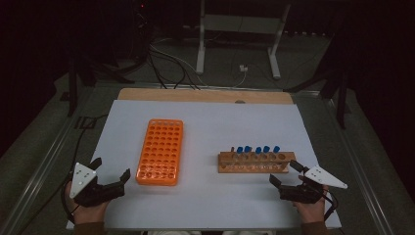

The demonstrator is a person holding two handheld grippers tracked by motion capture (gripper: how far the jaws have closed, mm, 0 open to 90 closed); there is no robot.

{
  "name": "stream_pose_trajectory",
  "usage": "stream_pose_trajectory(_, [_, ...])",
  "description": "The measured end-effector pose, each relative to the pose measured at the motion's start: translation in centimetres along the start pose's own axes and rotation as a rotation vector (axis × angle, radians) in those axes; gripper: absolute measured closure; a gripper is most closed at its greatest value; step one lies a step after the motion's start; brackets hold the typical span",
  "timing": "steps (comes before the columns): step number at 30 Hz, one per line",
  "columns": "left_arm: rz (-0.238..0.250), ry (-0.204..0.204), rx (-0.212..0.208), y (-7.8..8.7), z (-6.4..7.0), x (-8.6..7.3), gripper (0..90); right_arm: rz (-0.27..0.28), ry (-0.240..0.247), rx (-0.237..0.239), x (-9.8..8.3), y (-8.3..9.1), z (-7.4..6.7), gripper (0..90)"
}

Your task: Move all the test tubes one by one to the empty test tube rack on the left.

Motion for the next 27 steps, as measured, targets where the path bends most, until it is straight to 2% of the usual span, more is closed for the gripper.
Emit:
stream_pose_trajectory(8, [0.005,0.011,0.006,0.1,-0.2,0.0,0.4,-0.001,-0.009,0.009,0.0,-0.1,-0.1,0.0])
stream_pose_trajectory(11, [0.006,0.013,0.007,0.1,-0.1,0.0,0.4,-0.022,-0.034,0.025,-0.1,-0.1,-0.2,0.0])
stream_pose_trajectory(14, [0.005,0.013,0.008,0.1,-0.2,0.0,0.4,-0.018,-0.042,0.023,0.1,0.1,-0.1,0.0])
stream_pose_trajectory(15, [0.006,0.016,0.008,0.1,-0.2,0.0,0.4,-0.018,-0.048,0.008,0.4,0.3,0.0,2.3])
stream_pose_trajectory(17, [0.004,0.019,0.005,0.1,-0.2,-0.1,0.3,-0.009,-0.049,0.007,0.9,0.4,0.1,3.4])
stream_pose_trajectory(20, [0.002,0.023,0.003,0.0,-0.2,-0.2,0.3,-0.016,-0.022,-0.015,1.9,0.7,0.4,3.4])
stream_pose_trajectory(27, [0.000,0.027,0.010,-0.1,-0.3,-0.3,0.4,-0.023,-0.009,-0.023,3.9,0.3,1.5,3.5])
Point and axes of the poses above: each handheld gripper's, and its own axes: y roughly backward along the jaws, x roughly out of its top, z roughly to its right, the point moved 8 cm from there along -y, roughly forward along the jaws, and after that the axes turned 12 degrees about y, right-handed, at the moved point
